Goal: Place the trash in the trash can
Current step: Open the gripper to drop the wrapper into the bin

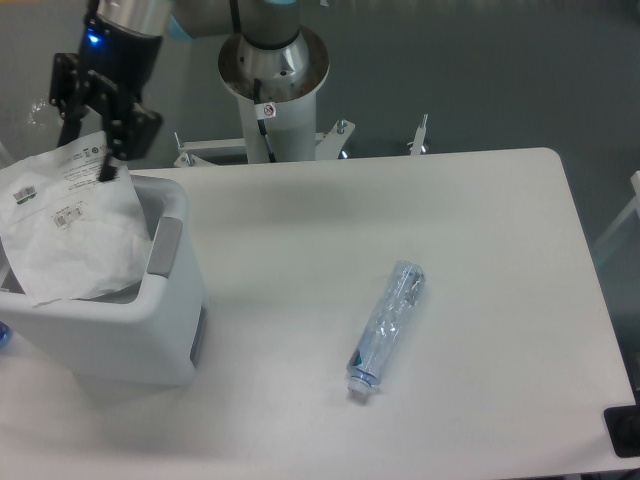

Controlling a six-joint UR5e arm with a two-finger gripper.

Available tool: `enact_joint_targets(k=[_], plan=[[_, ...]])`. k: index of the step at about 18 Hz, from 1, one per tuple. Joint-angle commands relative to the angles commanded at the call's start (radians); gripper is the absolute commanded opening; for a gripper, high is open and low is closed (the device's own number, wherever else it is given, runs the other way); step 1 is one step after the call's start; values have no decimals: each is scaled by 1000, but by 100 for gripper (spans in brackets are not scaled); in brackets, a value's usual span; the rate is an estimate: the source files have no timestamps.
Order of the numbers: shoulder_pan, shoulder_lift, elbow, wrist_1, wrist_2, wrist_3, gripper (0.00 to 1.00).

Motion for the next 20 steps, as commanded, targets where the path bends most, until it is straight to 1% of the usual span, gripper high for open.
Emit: enact_joint_targets(k=[5, 9, 13, 14, 17, 18, 20], plan=[[144, 6, 17, 2, -6, -5, 100], [198, 14, 17, 0, -3, -6, 100], [287, -3, 15, 0, -2, 3, 100], [310, -24, 17, 0, -2, 5, 100], [359, -121, 26, 2, 6, 14, 100], [370, -162, 37, 3, 8, 14, 100], [376, -250, 67, 6, 59, 15, 100]])
